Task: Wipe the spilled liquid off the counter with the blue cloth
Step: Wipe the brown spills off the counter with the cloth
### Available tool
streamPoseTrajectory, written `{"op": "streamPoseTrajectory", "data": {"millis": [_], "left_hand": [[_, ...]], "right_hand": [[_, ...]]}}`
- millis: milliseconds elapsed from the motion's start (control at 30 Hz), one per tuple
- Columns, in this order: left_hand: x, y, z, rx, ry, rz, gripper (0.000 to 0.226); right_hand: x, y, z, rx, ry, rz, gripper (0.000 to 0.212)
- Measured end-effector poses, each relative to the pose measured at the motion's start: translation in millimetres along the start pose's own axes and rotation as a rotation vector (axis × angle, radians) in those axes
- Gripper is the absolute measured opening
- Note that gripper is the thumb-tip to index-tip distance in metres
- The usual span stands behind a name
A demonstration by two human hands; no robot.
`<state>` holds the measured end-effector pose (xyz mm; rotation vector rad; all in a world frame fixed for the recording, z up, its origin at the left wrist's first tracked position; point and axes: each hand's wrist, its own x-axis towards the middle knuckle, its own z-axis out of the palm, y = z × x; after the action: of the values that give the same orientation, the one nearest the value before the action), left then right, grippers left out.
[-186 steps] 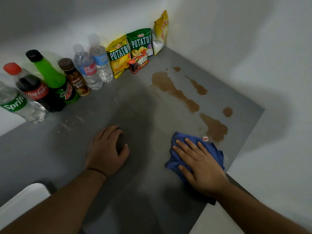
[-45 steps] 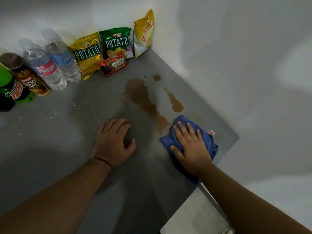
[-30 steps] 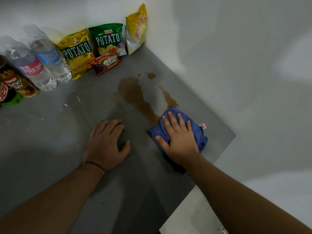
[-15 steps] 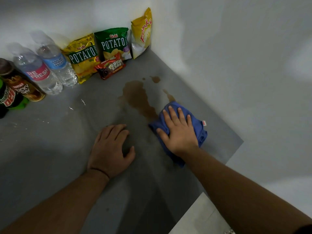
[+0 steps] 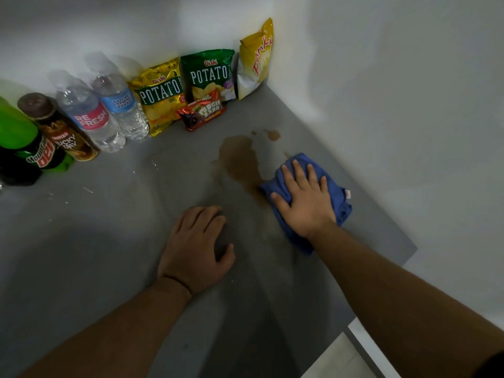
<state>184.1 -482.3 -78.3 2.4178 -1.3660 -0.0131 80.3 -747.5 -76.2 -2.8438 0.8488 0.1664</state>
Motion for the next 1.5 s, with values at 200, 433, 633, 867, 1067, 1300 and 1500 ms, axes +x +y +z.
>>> {"op": "streamPoseTrajectory", "data": {"millis": [200,433,633,867,1067,1300,1500], "left_hand": [[-0.1,0.0,-0.5,-0.019,0.004,-0.002,0.049],[0.4,0.0,1.7,-0.022,0.018,-0.001,0.049],[1.6,0.1,0.8,-0.009,-0.012,-0.015,0.051],[1.9,0.1,1.8,-0.019,-0.006,-0.014,0.05],[0.7,-1.0,3.3,-0.026,-0.009,-0.011,0.052],[0.0,-0.6,0.8,-0.032,-0.012,-0.015,0.054],[0.0,0.3,1.6,-0.032,-0.058,-0.041,0.057]], "right_hand": [[-40.9,32.8,5.2,-0.021,-0.043,-0.322,0.066],[27.3,30.6,-7.6,0.009,-0.021,-0.097,0.069],[16.9,-15.7,3.4,0.004,-0.036,-0.268,0.069],[23.2,38.3,-7.8,-0.017,-0.05,-0.308,0.066],[67.8,-28.4,-7.2,-0.001,-0.015,-0.153,0.073],[37.3,3.0,-7.1,-0.048,-0.078,-0.5,0.067],[98.0,-6.4,-16.6,-0.029,-0.026,-0.215,0.072]]}}
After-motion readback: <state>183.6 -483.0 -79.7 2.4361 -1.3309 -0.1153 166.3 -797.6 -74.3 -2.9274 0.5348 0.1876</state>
